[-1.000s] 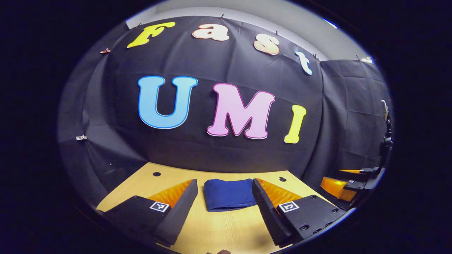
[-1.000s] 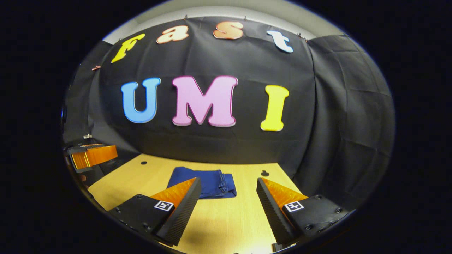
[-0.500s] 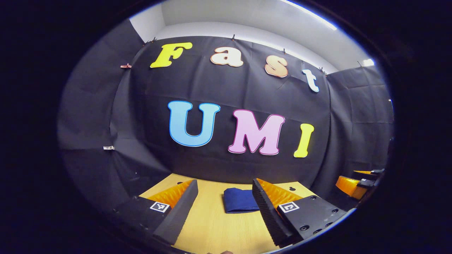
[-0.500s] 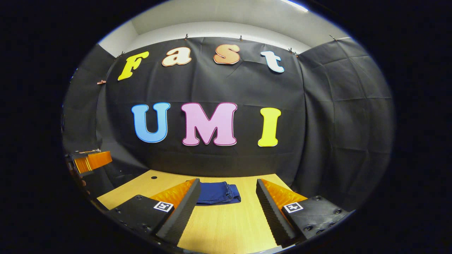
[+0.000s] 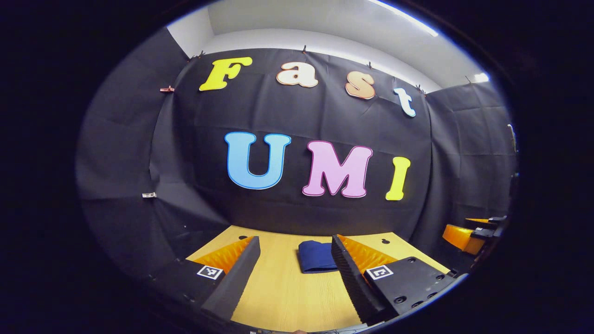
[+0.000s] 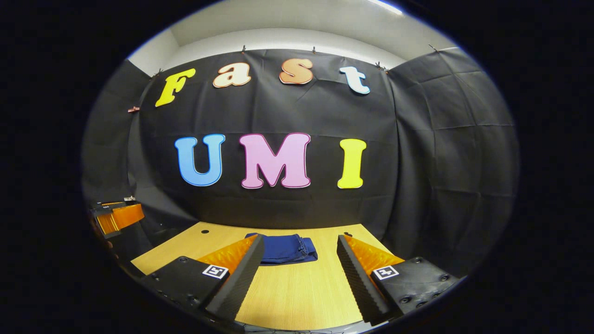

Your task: Grasp the waist and the cuffs of the jeans and fold them to make the two legs overlap; first hold the waist and fold one-third of the jeans toward the cuffs, then hold the cuffs and fold the remaining one-third in the same direction to finish folding.

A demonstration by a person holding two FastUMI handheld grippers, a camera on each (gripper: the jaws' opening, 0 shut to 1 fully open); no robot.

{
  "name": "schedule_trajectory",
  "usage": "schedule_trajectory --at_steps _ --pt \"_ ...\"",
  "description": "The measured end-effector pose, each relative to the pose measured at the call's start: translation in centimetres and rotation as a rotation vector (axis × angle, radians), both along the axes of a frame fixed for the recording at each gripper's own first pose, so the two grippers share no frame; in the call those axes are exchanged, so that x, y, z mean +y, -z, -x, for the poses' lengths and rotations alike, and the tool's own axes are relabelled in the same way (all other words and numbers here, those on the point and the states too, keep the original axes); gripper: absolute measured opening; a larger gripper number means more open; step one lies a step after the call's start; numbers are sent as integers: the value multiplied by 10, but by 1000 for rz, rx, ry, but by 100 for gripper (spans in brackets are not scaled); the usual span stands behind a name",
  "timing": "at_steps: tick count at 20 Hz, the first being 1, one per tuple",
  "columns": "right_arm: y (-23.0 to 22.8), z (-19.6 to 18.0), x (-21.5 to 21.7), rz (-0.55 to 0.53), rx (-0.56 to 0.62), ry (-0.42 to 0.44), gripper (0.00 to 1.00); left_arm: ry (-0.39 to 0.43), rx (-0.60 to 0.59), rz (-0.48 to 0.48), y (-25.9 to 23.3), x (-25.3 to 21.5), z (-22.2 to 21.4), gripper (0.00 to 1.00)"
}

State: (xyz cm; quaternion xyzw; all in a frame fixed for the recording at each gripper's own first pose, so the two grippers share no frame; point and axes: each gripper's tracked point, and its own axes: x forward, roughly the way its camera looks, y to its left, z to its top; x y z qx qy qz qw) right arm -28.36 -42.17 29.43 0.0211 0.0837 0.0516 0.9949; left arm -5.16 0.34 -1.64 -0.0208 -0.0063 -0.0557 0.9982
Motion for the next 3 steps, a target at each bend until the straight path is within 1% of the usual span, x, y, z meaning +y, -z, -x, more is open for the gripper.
schedule_trajectory --at_steps 2,3 --pt "1 1 4 4 6 -15 97 -3 12 0 1 1 -1 96" --pt "1 0 6 -1 12 -21 92 -5 16 -8 1 1 -2 96"
